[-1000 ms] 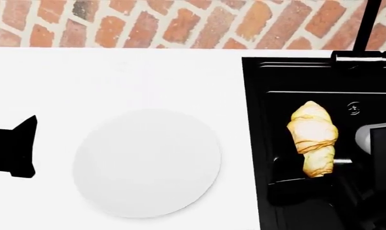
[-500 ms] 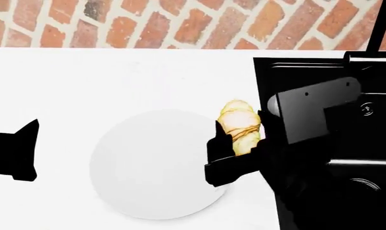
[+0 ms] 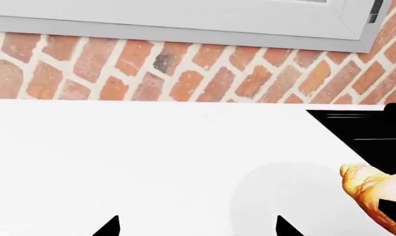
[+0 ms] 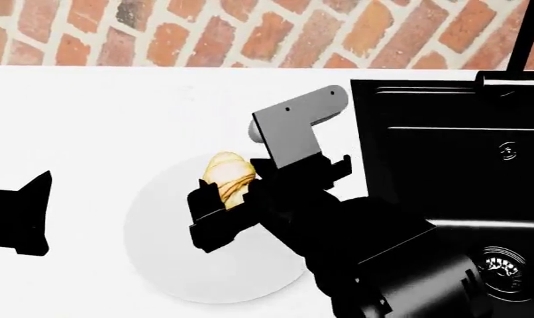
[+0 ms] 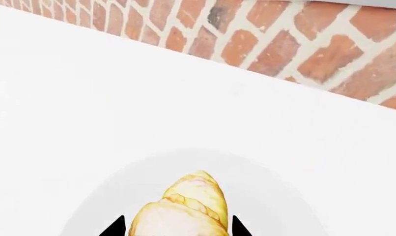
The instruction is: Place the pastries on the plates.
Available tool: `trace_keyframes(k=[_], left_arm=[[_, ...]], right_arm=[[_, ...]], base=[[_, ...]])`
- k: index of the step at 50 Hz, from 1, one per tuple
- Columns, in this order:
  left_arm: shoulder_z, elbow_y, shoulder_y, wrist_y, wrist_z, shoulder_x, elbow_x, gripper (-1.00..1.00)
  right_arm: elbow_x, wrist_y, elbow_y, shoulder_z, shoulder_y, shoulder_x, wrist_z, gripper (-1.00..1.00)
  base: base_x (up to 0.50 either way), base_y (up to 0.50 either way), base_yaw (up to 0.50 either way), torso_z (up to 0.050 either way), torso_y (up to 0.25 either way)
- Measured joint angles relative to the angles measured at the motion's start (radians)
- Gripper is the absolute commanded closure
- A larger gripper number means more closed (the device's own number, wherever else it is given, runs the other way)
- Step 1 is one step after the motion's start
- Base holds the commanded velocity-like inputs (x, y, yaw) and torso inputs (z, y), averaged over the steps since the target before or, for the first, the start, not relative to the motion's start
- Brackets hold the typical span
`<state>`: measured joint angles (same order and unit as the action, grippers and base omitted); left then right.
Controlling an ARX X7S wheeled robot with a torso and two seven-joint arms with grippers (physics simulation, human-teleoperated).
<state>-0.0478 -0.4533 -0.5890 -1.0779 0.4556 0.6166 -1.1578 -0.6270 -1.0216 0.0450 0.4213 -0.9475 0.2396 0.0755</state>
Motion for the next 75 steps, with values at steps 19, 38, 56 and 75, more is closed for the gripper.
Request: trace_keyframes(k=[19,38,56,75], left_arm=[[0.0,0.002,0.018,0.017,-0.008,0.008,0.005,-1.0],[0.01,0.006,0.017,0.027,-0.006,0.003,0.006,-1.0],[0.017,0.013,-0.011,0.032,0.001,0.001,0.003,-1.0],[0.075,0.087,-0.257,-0.043,0.031,-0.024,-0.035,-1.0]], right_arm=[[0.023,0.03,0.041,0.073,0.043,-0.022,0.001,1.0],[-0.01,-0.033,-0.099,0.01,0.014,0.003,-0.054,-1.0],[-0.122,-0.103,-0.375,-0.269,0.067,0.12,-0.169,-1.0],[-0.233,-0.159,-0.514,-0.492,0.074,0.235,-0.224,-1.0]], base=[[0.0,0.0,0.0,0.0,0.0],[0.0,0.0,0.0,0.0,0.001],[0.0,0.0,0.0,0.0,0.0],[0.0,0.0,0.0,0.0,0.0]])
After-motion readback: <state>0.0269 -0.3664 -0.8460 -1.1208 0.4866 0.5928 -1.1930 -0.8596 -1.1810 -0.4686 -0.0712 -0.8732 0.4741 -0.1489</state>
